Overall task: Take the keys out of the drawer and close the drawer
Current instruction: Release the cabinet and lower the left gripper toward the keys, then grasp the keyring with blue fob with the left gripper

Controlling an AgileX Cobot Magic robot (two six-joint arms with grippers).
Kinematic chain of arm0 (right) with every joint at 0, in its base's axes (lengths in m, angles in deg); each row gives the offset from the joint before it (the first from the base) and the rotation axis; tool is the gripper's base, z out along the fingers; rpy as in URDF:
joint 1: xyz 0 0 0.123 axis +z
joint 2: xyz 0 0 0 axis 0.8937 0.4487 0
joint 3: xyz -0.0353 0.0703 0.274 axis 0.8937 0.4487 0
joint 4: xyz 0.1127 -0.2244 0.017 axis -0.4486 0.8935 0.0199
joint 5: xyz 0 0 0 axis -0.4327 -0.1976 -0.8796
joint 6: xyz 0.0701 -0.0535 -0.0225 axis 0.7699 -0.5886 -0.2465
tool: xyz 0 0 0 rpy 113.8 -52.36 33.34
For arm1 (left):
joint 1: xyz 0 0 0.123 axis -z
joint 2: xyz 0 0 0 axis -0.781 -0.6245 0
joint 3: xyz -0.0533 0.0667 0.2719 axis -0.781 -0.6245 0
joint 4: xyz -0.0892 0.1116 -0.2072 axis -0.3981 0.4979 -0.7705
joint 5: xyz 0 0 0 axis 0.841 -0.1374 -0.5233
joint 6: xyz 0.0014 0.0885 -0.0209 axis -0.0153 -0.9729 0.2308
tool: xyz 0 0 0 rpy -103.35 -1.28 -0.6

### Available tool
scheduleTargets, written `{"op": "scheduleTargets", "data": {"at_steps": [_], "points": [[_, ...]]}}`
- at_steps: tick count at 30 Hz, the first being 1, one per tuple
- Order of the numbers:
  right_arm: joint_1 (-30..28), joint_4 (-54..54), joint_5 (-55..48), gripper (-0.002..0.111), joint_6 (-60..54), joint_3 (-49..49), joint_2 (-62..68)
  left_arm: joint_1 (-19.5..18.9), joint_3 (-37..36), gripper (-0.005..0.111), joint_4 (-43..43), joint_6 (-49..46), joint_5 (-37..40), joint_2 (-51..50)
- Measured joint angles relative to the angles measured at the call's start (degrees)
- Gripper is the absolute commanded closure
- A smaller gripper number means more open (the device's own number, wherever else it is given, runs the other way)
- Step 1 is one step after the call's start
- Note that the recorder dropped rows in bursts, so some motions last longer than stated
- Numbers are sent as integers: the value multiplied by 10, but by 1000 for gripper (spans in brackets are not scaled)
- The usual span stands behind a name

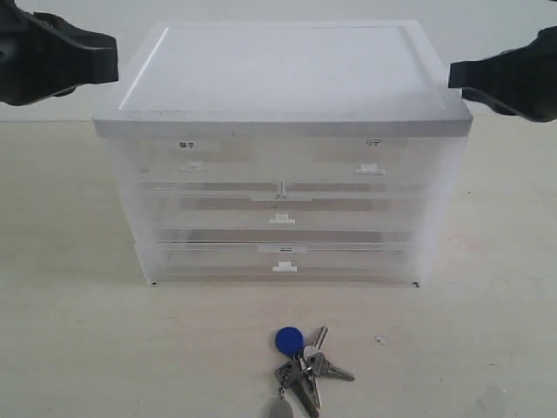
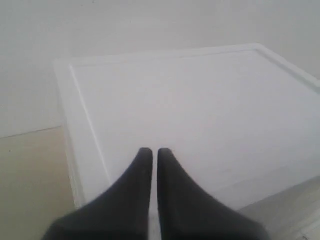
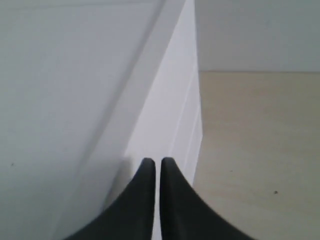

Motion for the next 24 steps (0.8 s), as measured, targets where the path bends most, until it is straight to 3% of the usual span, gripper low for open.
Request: {"op": "scheduleTargets", "data": {"at_steps": [5,12,16,18,20,24], "points": [[0,0,-75,108,-3,12,-53,0,-42,102,0,-2,28,22],[0,0,-82,108,-7,14,-117,0,-210,102,0,-66,240,28],[0,-1,-70,108,-9,14,-124,3,-268,102,4,-114,330,10],[0,-1,-57,108,-11,16,-119,30,-264,102,4,-139,362,-45],[0,-1,-50,108,-14,17,-113,100,-237,102,4,-163,361,-118],[0,-1,-49,108,-18,17,-112,213,-168,102,4,-164,266,-234]]}}
